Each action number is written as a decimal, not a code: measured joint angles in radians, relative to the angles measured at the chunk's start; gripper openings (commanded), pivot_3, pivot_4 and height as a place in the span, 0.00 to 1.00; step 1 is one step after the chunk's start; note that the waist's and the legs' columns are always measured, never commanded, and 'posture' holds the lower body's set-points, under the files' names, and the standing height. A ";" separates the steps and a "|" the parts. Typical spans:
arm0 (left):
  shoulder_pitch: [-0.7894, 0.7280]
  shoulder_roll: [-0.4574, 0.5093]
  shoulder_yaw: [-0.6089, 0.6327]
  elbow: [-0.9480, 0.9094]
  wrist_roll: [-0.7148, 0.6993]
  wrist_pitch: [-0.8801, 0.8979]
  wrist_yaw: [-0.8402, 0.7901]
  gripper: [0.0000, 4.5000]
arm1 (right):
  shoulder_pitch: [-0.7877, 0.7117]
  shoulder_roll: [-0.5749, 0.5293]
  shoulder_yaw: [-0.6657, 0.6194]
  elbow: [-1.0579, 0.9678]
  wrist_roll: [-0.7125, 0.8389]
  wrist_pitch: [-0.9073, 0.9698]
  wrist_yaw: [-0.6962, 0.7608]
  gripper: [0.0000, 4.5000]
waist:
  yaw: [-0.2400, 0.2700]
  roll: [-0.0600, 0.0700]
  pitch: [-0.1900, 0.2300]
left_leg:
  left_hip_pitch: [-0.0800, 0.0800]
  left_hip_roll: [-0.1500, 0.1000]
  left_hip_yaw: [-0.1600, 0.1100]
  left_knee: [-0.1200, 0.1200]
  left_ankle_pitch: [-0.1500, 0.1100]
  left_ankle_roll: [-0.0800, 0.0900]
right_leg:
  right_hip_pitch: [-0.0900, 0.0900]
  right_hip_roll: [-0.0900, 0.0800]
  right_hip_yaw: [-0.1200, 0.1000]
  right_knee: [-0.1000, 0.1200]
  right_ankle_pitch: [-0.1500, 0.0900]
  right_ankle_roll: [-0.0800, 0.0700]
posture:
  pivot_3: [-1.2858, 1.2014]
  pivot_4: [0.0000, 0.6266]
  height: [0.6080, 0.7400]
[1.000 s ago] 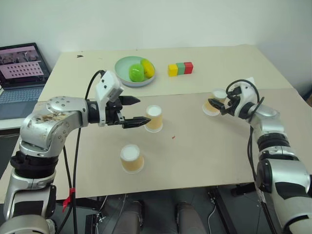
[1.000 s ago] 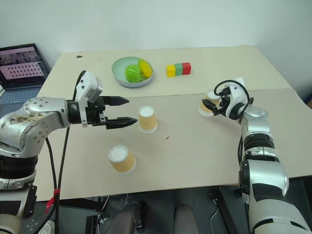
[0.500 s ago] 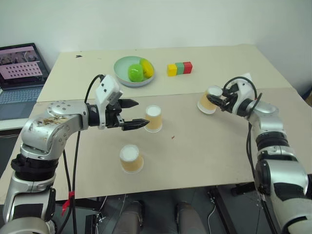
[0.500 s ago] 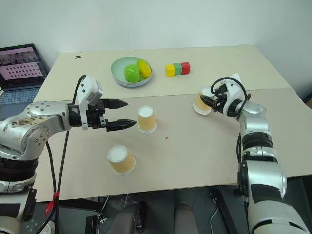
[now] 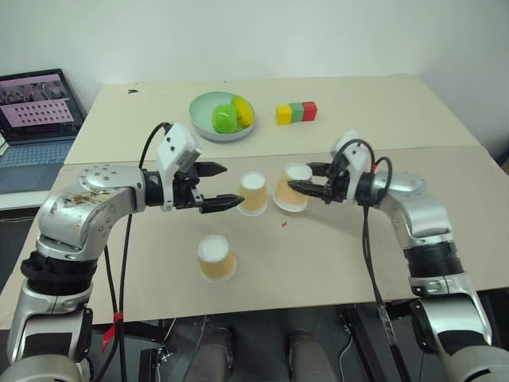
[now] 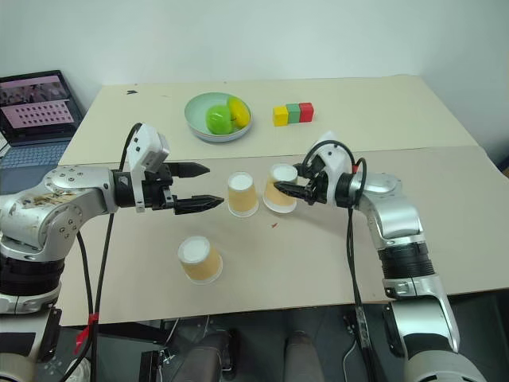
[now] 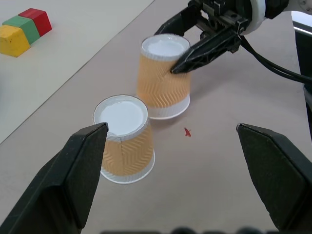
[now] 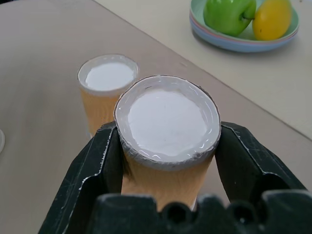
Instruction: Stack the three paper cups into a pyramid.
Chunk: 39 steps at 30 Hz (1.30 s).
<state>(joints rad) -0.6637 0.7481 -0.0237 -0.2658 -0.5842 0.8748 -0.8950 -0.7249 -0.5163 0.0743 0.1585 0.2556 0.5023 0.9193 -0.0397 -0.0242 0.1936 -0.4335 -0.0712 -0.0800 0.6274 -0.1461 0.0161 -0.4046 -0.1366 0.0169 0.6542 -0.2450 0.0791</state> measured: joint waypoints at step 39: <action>-0.010 0.012 0.000 -0.016 -0.002 0.015 0.002 1.00 | -0.019 -0.111 -0.219 -0.204 0.215 0.148 0.010 1.00 | 0.007 0.000 0.000 | 0.000 0.001 0.000 0.000 0.000 0.000 | 0.000 0.001 0.000 -0.001 0.000 0.000 | 0.52 0.24 1.00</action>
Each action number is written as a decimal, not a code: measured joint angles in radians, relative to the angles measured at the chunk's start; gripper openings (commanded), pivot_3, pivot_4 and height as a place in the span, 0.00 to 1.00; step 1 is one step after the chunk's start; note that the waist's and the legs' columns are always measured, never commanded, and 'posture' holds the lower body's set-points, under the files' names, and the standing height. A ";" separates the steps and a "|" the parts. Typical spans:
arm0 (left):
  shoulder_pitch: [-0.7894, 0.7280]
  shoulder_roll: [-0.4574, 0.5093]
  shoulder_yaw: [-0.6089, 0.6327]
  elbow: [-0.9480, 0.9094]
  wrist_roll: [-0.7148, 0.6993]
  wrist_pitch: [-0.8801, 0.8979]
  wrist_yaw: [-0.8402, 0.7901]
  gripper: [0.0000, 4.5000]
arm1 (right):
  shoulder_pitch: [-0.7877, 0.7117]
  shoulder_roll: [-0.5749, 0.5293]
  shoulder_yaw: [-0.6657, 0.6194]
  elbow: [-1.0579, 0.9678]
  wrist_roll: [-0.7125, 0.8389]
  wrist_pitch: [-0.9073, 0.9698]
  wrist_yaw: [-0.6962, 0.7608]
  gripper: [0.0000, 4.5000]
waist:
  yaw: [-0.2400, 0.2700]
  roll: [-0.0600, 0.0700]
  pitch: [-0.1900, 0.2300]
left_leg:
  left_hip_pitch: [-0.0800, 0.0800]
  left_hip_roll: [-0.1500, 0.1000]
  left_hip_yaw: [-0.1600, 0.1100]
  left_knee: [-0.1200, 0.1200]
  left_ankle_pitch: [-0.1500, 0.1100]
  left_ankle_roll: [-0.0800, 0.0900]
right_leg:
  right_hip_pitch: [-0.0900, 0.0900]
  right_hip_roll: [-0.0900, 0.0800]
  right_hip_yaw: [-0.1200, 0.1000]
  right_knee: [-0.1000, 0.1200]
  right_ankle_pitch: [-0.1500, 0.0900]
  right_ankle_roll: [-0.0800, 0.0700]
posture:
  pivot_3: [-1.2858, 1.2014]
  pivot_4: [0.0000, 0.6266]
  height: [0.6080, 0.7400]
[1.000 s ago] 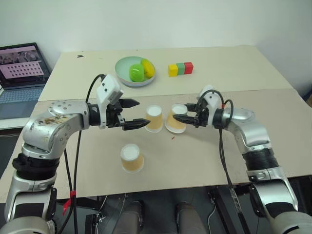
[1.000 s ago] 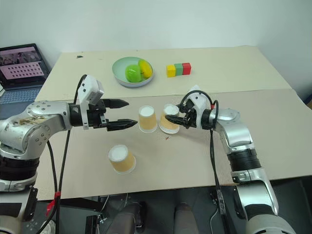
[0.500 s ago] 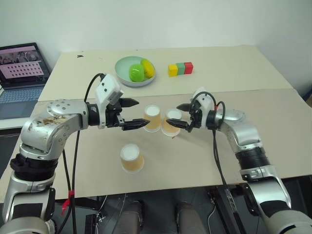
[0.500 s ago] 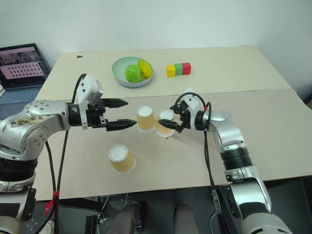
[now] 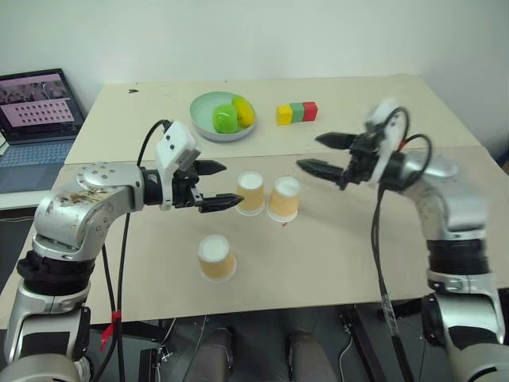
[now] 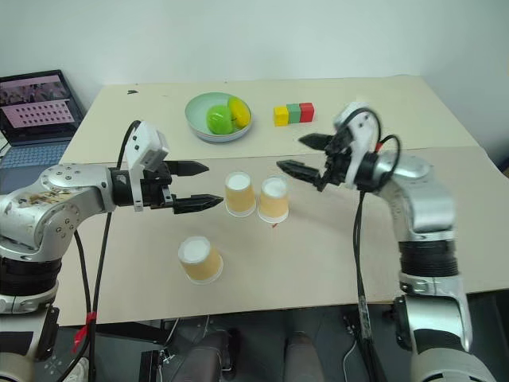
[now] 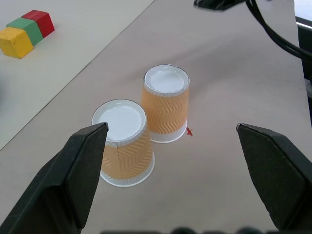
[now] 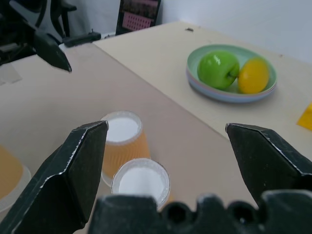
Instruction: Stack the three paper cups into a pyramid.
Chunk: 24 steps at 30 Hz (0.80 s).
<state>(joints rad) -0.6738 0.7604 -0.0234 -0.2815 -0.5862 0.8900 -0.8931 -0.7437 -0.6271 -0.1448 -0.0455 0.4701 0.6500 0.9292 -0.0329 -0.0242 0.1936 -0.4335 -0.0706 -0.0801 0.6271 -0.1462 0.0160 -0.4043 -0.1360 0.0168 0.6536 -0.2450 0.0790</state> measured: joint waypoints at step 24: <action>0.221 0.306 0.085 -0.143 -0.044 -0.044 -0.247 1.00 | 0.286 -0.187 0.070 -0.121 0.104 0.026 0.173 1.00 | 0.011 0.000 0.000 | -0.001 0.008 0.004 0.000 -0.003 0.001 | 0.000 0.005 0.001 -0.009 0.003 -0.004 | 0.52 0.24 1.00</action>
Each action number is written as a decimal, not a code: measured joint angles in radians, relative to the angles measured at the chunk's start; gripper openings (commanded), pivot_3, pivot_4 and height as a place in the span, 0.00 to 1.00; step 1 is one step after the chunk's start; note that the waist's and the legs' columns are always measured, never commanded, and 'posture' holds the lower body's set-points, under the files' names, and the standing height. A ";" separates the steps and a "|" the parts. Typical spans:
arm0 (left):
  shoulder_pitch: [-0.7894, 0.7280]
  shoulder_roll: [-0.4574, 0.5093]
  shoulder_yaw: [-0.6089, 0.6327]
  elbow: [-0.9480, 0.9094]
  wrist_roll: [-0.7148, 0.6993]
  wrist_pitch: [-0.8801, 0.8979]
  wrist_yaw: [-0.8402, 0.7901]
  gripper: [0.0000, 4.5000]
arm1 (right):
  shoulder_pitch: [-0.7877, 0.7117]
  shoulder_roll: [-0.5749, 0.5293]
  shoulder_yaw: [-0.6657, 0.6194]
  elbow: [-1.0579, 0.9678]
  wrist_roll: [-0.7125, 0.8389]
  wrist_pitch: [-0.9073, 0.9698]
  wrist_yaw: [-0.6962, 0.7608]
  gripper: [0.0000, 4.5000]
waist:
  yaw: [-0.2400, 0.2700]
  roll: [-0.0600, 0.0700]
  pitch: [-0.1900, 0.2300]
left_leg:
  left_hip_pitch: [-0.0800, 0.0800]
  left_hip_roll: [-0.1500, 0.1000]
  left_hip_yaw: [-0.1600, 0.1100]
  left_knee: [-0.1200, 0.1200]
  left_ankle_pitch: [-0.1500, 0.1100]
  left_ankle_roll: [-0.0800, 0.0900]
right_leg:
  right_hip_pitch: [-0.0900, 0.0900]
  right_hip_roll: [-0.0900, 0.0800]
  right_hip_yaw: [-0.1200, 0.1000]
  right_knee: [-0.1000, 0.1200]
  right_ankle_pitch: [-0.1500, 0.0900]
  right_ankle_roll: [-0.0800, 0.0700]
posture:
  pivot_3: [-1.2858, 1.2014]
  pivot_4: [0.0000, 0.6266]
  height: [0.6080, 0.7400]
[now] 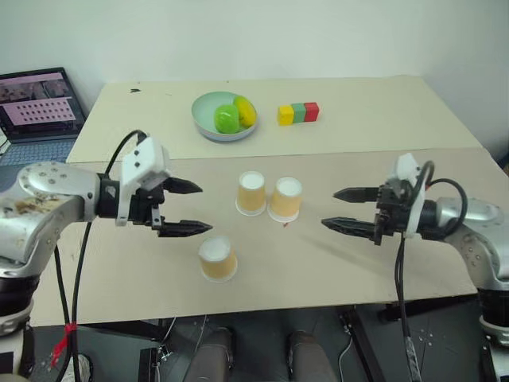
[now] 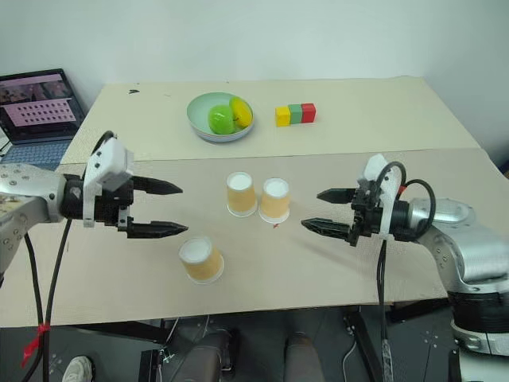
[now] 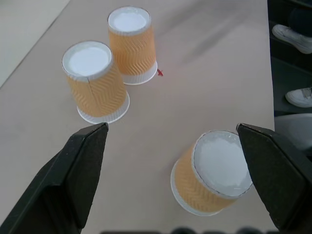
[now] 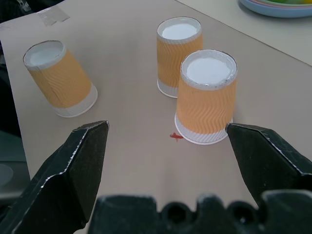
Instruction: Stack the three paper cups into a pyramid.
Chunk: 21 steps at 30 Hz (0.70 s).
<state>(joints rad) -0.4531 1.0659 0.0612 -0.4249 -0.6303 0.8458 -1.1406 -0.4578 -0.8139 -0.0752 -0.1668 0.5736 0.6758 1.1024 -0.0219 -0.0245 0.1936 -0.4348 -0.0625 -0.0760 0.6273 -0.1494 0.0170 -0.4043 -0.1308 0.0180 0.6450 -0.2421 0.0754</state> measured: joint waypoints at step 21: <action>0.273 -0.028 0.079 -0.197 -0.018 -0.032 0.119 1.00 | -0.082 0.014 0.093 0.053 -0.001 -0.016 0.104 1.00 | 0.009 0.000 0.000 | 0.000 0.002 0.000 0.000 -0.001 -0.001 | 0.000 0.002 -0.001 -0.002 0.001 -0.001 | 0.52 0.24 1.00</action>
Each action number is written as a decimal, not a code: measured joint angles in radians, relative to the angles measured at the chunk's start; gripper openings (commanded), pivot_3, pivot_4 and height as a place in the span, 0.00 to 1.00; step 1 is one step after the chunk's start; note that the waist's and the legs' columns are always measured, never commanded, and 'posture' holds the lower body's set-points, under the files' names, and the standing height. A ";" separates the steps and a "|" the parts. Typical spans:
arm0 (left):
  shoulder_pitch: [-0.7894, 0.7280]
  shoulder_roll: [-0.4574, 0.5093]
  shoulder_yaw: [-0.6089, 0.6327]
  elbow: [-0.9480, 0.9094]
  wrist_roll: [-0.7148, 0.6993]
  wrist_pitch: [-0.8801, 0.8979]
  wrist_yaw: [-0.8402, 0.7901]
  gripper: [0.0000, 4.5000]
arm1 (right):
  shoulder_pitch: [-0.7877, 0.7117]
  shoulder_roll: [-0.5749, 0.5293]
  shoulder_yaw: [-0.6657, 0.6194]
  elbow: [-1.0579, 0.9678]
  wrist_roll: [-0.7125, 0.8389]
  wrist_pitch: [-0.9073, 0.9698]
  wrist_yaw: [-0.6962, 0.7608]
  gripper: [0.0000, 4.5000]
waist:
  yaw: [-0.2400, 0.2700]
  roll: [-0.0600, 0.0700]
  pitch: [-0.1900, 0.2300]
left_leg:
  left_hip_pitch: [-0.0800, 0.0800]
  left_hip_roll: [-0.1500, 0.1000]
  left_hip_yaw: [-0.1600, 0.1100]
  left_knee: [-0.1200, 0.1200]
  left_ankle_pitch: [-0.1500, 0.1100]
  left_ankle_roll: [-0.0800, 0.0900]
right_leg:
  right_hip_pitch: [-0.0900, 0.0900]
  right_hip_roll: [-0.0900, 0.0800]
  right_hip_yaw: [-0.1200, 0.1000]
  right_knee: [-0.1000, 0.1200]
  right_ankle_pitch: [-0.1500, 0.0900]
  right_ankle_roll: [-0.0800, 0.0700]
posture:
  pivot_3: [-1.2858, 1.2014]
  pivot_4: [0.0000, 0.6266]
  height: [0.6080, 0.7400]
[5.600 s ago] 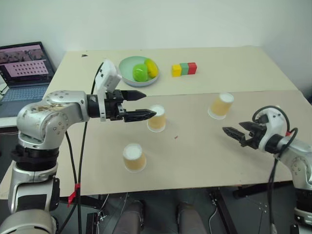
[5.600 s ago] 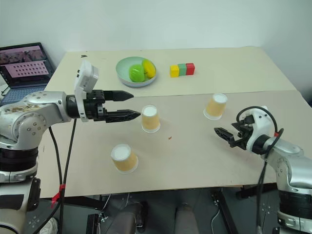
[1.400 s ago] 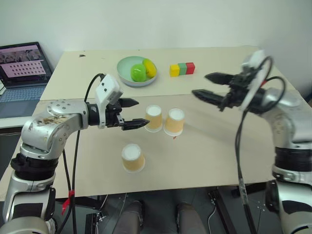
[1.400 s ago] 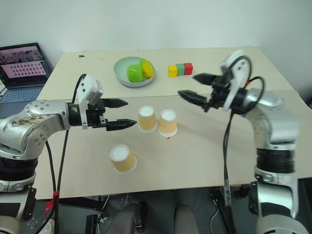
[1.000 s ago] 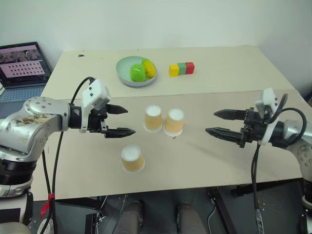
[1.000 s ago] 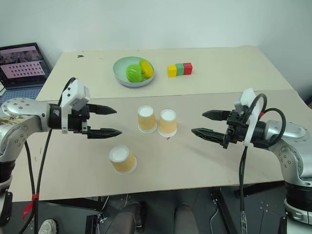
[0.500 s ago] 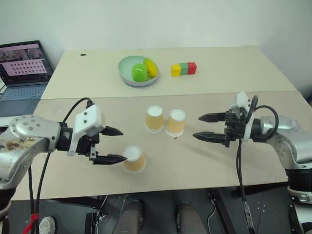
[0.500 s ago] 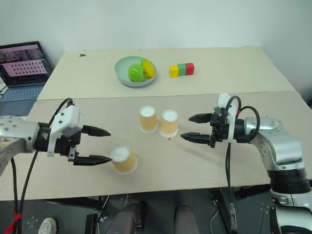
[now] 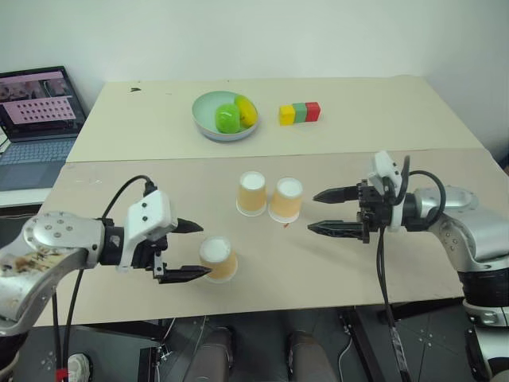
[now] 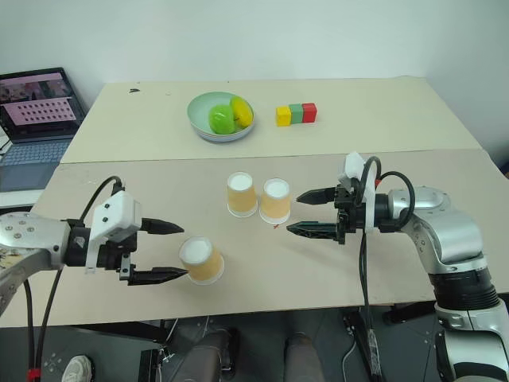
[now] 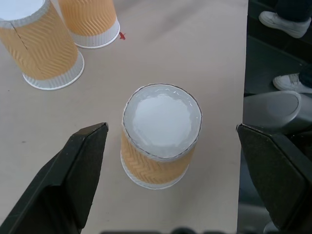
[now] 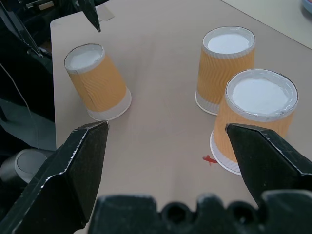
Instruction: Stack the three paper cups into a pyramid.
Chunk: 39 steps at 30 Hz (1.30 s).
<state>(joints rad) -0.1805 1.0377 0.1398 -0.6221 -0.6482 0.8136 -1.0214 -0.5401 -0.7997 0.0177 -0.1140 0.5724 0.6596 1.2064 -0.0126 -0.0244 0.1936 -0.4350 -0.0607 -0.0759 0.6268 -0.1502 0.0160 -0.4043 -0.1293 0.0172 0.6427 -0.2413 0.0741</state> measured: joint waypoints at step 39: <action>-0.279 -0.176 -0.093 0.210 0.069 -0.044 0.099 0.60 | 0.011 -0.047 -0.039 -0.012 0.003 0.024 -0.020 1.00 | 0.001 0.000 0.000 | 0.000 0.000 0.000 0.002 0.000 0.000 | 0.000 0.001 -0.001 0.001 0.000 0.000 | 0.52 0.24 1.00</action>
<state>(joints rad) -0.4600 0.8614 0.0473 -0.4126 -0.5793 0.7697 -0.9220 -0.5292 -0.8470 -0.0215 -0.1259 0.5750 0.6841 1.1863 -0.0121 -0.0245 0.1936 -0.4352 -0.0603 -0.0762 0.6287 -0.1501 0.0161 -0.4039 -0.1281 0.0162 0.6439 -0.2408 0.0743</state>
